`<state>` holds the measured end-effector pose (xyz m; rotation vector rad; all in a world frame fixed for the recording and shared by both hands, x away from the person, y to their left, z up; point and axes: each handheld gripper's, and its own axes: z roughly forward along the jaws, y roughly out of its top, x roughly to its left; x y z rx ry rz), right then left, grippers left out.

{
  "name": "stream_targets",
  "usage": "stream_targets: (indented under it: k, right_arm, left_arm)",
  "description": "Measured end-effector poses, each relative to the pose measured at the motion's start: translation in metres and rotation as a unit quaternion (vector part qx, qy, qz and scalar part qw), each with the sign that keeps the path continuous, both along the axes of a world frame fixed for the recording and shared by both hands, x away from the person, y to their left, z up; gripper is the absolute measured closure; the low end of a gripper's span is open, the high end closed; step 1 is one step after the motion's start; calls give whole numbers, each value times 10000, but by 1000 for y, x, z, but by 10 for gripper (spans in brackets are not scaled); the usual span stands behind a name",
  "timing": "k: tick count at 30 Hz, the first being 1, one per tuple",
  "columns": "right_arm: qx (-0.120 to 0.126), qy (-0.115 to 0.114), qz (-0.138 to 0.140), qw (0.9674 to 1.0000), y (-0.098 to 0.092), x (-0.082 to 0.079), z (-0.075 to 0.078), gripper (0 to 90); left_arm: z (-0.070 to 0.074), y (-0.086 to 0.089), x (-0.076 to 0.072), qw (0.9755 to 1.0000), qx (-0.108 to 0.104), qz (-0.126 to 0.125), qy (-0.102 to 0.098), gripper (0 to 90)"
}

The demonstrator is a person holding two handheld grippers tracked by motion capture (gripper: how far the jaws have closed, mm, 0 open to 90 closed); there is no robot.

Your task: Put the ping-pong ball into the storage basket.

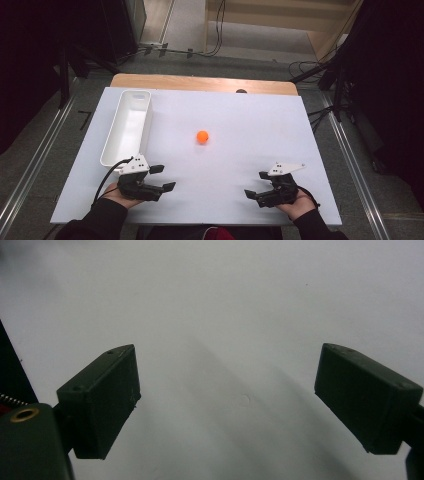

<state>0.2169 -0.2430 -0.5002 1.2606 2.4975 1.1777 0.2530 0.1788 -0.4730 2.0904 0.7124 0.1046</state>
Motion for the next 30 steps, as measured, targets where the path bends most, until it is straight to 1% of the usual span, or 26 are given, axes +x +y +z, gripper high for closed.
stream_targets:
  k: [3,4,7,9,12,13,14,15,17,19,20,21,22,24,26,28,30]
  right_arm:
    - [4,3,-7,10000,0,0,0,98]
    - [1,9,-4,10000,0,0,0,98]
    - [-6,-7,0,10000,0,0,0,98]
    - [-23,-7,-3,10000,0,0,-1,98]
    - [-33,-6,15,10000,1,1,-1,98]
    - [-33,-6,15,10000,1,1,-1,98]
    - [-31,-6,4,10000,0,1,-1,98]
    - [-31,-6,4,10000,0,1,-1,98]
    - [-54,-7,-7,10000,0,1,-1,97]
    - [-53,-8,0,10000,1,1,-1,98]
    - [-50,-7,14,10000,1,1,-1,98]
    - [-54,-8,14,10000,1,1,-1,98]
    - [-52,0,18,10000,1,1,-1,97]
    - [-55,-7,11,10000,1,1,-1,97]
    - [-52,-7,3,10000,1,1,-1,97]
    - [-52,-10,8,10000,1,1,-1,97]
    - [-50,-16,6,10000,0,1,-1,98]
  left_arm:
    - [0,-2,0,10000,-14,-11,10,259]
    - [1,-4,0,10000,-13,31,-7,258]
    - [2,-6,0,10000,28,28,-38,238]
    - [2,-11,2,9999,49,16,-87,237]
    - [4,-17,3,9999,-39,-32,-100,237]
    - [4,-17,3,9999,-39,-32,-100,235]
    - [5,-19,3,9999,-46,-84,-44,209]
    - [5,-19,3,9999,-46,-84,-44,196]
    - [4,-22,3,9999,-20,-97,-33,193]
    - [5,-26,4,10000,14,-12,-52,111]
    - [5,-27,4,10000,26,-9,-48,81]
    - [5,-29,4,10000,31,65,-12,35]
    - [5,-29,5,9999,105,41,25,0]
    - [4,-30,5,10000,30,42,69,0]
    - [5,-32,5,10000,-19,-36,71,0]
    - [5,-34,4,10000,41,-60,-33,0]
    - [6,-37,3,9999,54,-44,-96,0]
